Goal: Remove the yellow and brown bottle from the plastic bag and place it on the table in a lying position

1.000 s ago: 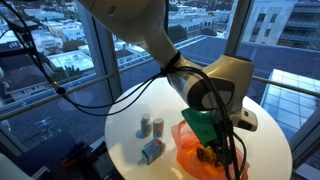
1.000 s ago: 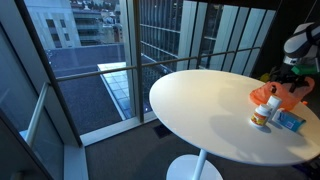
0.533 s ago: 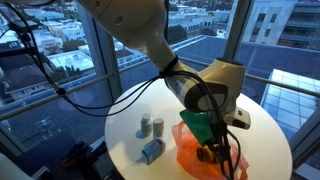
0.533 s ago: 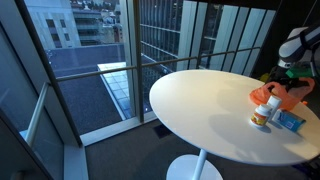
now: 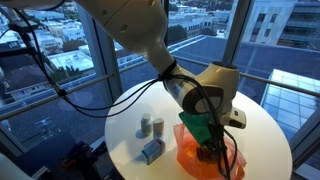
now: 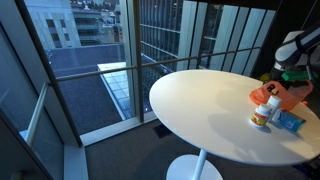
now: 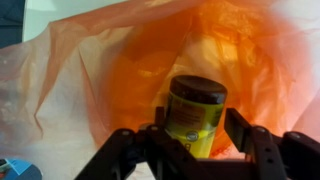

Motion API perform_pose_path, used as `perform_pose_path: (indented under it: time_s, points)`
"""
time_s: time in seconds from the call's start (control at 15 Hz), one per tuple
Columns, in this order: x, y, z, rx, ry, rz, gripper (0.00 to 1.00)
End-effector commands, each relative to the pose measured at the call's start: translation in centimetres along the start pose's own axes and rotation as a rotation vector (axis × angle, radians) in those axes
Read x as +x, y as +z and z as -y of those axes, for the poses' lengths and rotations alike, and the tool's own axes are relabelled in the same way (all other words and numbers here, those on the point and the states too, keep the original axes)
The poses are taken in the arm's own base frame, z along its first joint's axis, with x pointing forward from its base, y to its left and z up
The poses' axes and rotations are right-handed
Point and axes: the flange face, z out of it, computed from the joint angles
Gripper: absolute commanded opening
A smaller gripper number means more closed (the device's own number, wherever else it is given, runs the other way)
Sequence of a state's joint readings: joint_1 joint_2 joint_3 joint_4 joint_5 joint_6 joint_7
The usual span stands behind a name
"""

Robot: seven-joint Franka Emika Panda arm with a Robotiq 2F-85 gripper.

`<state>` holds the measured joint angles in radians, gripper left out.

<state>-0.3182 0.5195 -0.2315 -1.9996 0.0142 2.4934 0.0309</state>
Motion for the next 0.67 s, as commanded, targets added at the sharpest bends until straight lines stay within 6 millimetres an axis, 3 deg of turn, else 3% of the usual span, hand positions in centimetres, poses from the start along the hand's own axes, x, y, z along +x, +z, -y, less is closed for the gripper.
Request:
perform_pose_path:
  time_s: [0.0,0.2,0.6]
  points:
    - [0.3,-1.3,-0.2,0.013,-0.01,-0.03,0.32]
    - [-0.2,-3.1,-0.5,0.02,-0.013,-0.04,0.25]
    - [-0.3,-7.7,-1.2,0.027,-0.002,-0.077,0.25]
